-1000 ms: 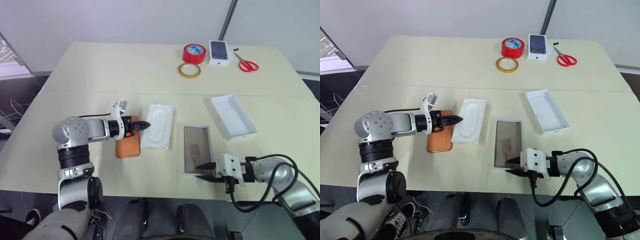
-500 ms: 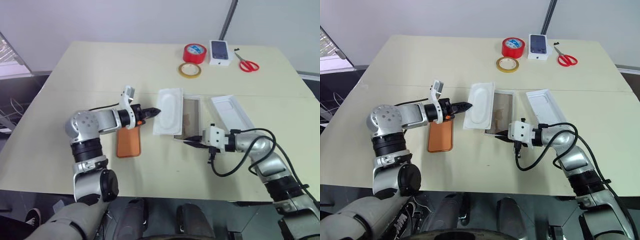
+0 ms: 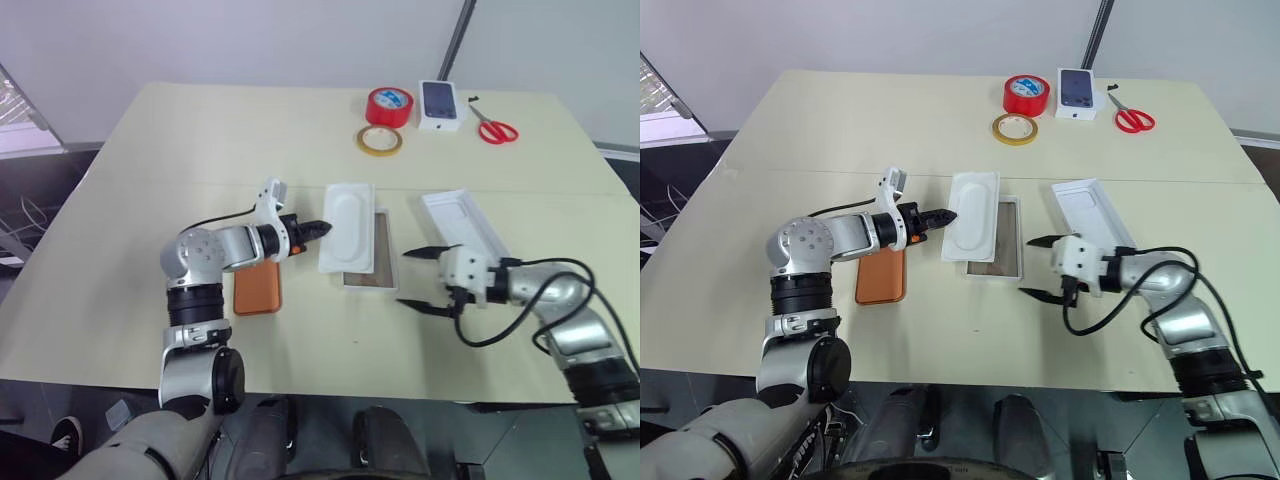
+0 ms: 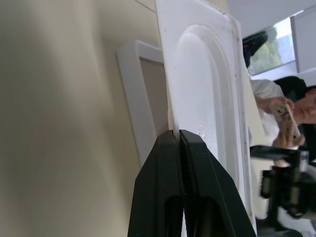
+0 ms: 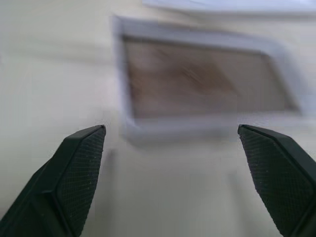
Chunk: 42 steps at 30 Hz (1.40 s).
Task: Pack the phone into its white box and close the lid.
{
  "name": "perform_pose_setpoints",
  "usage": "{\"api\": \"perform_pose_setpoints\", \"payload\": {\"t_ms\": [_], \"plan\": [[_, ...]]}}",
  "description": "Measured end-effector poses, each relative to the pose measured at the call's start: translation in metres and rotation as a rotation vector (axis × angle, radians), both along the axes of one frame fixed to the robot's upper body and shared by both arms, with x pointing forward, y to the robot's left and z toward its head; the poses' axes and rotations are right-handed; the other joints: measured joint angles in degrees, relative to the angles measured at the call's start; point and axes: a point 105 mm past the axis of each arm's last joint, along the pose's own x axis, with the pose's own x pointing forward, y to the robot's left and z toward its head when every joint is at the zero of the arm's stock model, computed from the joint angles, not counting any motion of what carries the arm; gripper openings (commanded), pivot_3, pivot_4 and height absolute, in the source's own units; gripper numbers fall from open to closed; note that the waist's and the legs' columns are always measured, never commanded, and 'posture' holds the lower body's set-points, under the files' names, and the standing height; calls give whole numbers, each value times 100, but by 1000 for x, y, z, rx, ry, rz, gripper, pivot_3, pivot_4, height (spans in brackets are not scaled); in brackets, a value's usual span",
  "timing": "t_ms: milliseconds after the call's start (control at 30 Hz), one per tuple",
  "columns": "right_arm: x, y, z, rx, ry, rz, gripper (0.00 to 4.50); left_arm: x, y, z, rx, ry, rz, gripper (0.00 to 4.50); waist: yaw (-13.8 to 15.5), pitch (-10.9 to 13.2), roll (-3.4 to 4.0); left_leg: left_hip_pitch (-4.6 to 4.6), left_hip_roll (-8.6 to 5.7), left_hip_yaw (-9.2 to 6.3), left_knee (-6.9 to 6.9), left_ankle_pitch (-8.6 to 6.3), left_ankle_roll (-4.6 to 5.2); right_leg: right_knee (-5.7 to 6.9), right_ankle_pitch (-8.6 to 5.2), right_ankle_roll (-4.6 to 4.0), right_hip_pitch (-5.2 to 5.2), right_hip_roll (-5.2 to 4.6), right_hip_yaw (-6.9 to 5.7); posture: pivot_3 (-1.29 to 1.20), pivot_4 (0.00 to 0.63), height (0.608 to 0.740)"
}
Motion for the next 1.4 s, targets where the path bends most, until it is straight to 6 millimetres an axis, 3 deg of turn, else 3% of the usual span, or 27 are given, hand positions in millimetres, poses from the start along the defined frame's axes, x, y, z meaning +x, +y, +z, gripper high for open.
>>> {"api": "perform_pose_setpoints", "payload": {"t_ms": [167,367,467,567,700,800,967,1100,1233,1400], "plan": [[3,-16,6,18,-51,-85,4460,-6,-18,-7,3,25,-35,0,-14,0,0,0,2,1,-1,0,0,0,0,0,-1,4,1,0,150,728],[4,-18,7,25,-70,-110,4460,-9,-19,-15,13,42,-35,0,-8,0,1,0,5,1,0,1,0,0,0,0,-1,15,1,0,150,728],[3,-19,5,26,-67,-118,4500,-6,-15,-15,14,37,-20,1010,5,0,1,0,4,1,1,1,0,0,0,0,1,14,1,0,150,728],[2,-20,2,27,-58,-123,4500,-5,-15,-15,14,38,-19,2437,0,0,1,0,3,1,2,0,0,0,0,0,1,13,1,0,150,728],[4,-19,4,34,-68,-128,4500,-6,-19,-12,7,31,-31,2437,-3,0,1,0,3,1,1,1,0,0,0,0,0,14,1,0,150,728],[13,-5,13,138,-84,-135,4500,-8,-19,-5,-13,20,-46,2437,-17,0,1,0,8,1,0,2,-2,2,0,0,-3,19,2,0,150,728],[30,45,43,371,-107,-108,2142,-5,5,24,65,-201,-24,2504,-57,-1,5,0,16,1,-9,9,-16,4,0,-1,-12,30,7,0,150,728],[36,72,34,339,-102,-102,22,-5,38,34,186,-448,17,2504,-42,-3,8,0,15,2,-12,10,-18,3,0,-3,-14,29,7,0,150,728],[39,90,10,239,-76,-98,22,-12,64,16,280,-513,-3,2504,-9,-2,8,-2,12,2,-12,8,-14,1,0,-6,-15,10,13,0,150,728],[41,94,-17,47,-78,-69,22,-18,93,18,332,-567,-19,2504,-33,-2,8,-4,10,1,-16,-3,4,1,0,-7,-20,2,12,0,150,728]]}}
